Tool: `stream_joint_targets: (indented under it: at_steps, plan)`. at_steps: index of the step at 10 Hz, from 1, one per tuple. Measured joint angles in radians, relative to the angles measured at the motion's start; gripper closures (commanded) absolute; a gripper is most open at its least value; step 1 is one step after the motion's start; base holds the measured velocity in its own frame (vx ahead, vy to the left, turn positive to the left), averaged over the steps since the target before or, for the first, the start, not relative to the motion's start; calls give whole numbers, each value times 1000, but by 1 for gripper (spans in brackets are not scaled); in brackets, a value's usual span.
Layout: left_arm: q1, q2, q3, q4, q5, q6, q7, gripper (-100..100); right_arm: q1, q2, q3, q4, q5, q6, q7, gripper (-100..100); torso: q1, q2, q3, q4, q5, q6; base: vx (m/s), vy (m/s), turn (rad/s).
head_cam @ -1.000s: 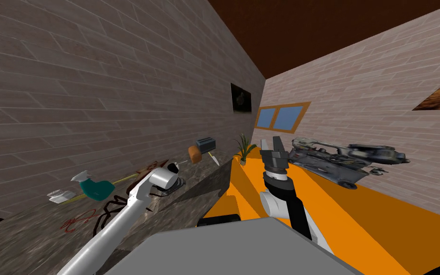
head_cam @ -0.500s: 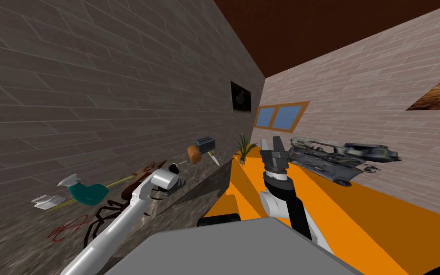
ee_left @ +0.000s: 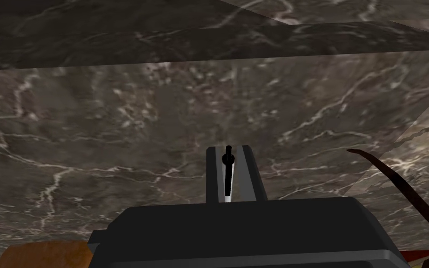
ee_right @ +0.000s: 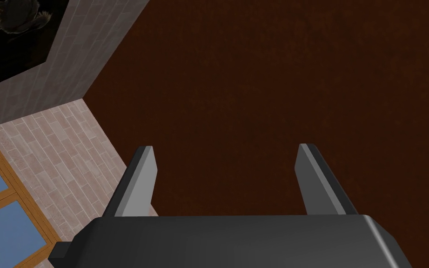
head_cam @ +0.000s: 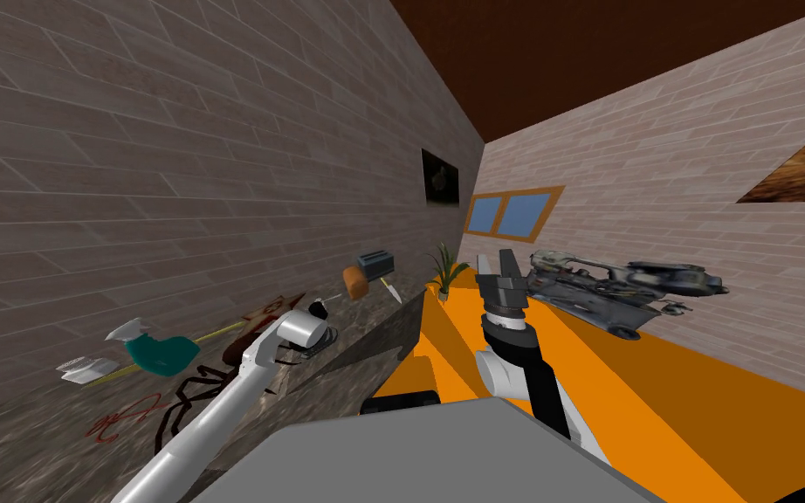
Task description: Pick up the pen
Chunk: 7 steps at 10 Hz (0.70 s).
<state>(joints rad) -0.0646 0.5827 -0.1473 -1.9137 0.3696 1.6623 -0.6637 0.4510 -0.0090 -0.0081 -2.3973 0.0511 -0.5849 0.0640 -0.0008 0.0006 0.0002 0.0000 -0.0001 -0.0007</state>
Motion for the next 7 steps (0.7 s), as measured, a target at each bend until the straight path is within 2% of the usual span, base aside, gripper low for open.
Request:
stream_joint_targets:
  at_steps: [1,2,3,6,7]
  plan:
    - [0,0,0,0,0,0,0,100,0,0,0,0,0,0,0,0,0,0,0,0,0,0,0,0,0]
    - [0,0,0,0,0,0,0,0,0,0,0,0,0,0,0,0,0,0,0,0,0,0,0,0,0]
    - [0,0,0,0,0,0,0,100,0,0,0,0,0,0,0,0,0,0,0,0,0,0,9,-12,64]
    - [-4,8,12,-48,17,47,-2,100,0,0,0,0,0,0,0,0,-2,0,0,0,-1,0,12,-18,37]
    - [-4,9,13,-50,18,52,-2,0,0,0,0,0,0,0,0,0,-1,0,0,0,0,0,0,0,0]
